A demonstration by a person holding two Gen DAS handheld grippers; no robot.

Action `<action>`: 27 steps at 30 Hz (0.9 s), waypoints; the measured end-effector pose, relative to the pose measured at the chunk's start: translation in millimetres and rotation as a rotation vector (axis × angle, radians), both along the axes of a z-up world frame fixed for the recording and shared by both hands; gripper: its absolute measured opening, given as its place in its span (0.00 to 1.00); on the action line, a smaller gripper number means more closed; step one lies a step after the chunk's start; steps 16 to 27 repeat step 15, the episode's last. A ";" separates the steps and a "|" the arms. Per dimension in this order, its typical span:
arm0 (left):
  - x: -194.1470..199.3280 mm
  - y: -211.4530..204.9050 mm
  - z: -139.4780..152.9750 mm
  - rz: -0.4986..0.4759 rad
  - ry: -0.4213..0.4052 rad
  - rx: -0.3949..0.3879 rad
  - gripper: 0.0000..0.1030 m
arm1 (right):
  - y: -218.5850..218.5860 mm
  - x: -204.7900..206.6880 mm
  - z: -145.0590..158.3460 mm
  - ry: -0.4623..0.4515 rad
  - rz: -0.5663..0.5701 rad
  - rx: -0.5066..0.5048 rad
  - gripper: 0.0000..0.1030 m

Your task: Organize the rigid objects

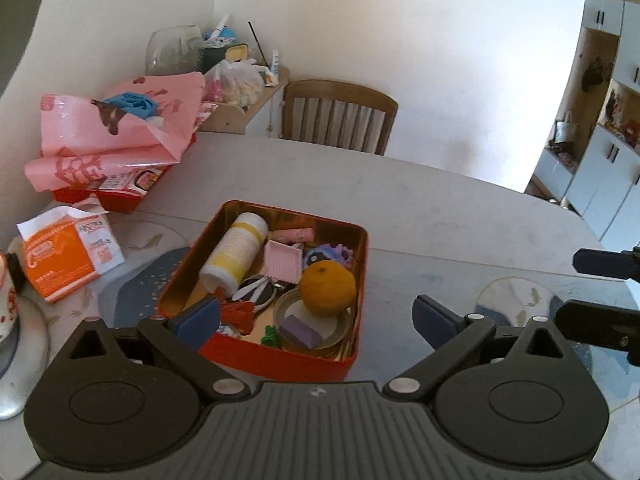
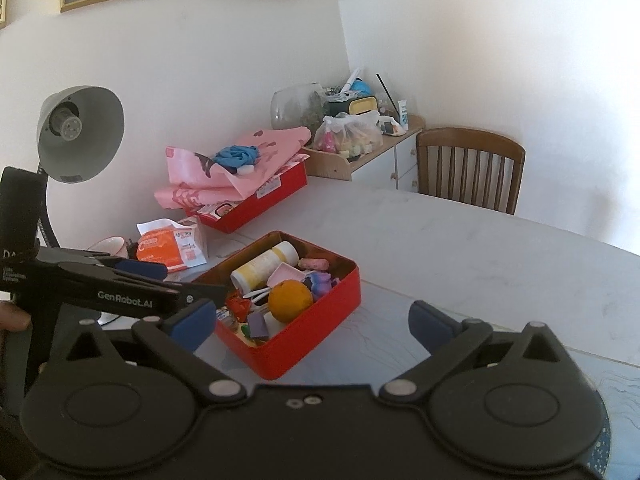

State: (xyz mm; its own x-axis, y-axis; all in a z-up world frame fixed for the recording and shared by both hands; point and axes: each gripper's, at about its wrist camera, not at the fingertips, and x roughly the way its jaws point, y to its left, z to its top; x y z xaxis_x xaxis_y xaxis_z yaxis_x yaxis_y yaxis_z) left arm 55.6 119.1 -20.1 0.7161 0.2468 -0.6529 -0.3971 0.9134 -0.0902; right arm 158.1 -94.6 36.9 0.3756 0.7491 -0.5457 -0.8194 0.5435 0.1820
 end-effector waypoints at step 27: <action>-1.8 1.0 2.4 0.000 0.003 0.030 1.00 | -9.2 -0.4 -9.5 0.025 -0.053 0.003 0.99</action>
